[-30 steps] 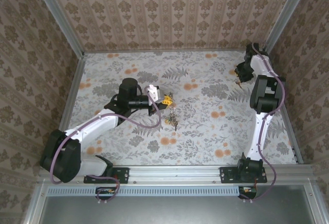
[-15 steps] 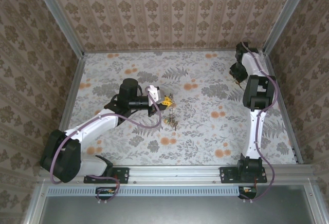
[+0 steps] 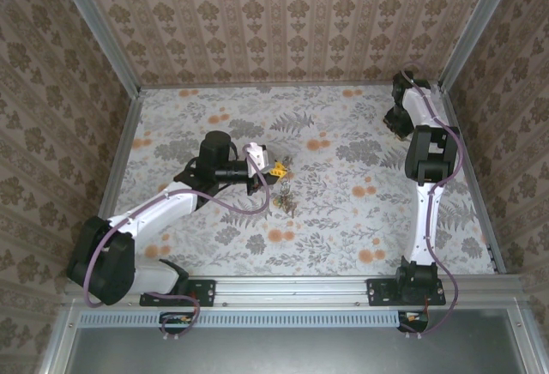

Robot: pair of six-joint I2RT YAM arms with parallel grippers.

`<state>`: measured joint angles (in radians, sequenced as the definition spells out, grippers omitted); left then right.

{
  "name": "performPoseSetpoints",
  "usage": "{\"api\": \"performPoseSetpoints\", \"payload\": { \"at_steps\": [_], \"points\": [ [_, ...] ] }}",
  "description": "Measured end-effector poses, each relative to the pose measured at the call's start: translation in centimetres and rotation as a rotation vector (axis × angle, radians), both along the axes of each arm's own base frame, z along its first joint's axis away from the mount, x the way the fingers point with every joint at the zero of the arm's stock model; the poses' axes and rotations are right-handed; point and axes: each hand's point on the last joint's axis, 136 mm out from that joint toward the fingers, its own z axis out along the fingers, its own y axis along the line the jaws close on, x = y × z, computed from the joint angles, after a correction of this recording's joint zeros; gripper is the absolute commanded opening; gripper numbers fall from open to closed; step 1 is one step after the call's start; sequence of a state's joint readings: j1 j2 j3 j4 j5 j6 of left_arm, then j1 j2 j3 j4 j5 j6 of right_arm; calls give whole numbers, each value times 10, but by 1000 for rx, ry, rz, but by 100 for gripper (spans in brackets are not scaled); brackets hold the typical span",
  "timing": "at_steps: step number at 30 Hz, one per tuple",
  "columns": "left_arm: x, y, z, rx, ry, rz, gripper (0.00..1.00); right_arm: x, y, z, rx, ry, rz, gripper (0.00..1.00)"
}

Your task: Put the keys on the keyring

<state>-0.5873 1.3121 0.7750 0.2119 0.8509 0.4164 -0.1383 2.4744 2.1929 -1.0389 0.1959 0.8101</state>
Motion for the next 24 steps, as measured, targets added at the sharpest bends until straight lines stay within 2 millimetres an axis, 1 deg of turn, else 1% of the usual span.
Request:
{"api": "performPoseSetpoints", "payload": {
  "at_steps": [1,3,4,6,9,13,17,20,22,24],
  "points": [
    [0,0,0,0,0,0,0,0,0,0,0,1,0,9],
    [0,0,0,1,-1,2,0,0,0,0,-1,1,3,4],
    [1,0,0,1,-1,3,0,0,0,0,-1,1,4,2],
    [1,0,0,1,-1,5,0,0,0,1,-1,0,8,0],
    [1,0,0,3,-2,8,0,0,0,2,-3,-1,16,0],
    [2,0,-1,4,-3,11,0,-4,3,11,9,-14,34,0],
    [2,0,-1,5,-3,13,0,-13,17,17,74,-35,73,0],
    [2,1,-1,5,-3,14,0,-23,31,17,127,-40,112,0],
    [2,1,-1,6,-2,16,0,-30,42,17,164,-49,143,0],
    [3,3,1,4,-8,23,0,-41,58,16,208,-53,178,0]
  ]
}}
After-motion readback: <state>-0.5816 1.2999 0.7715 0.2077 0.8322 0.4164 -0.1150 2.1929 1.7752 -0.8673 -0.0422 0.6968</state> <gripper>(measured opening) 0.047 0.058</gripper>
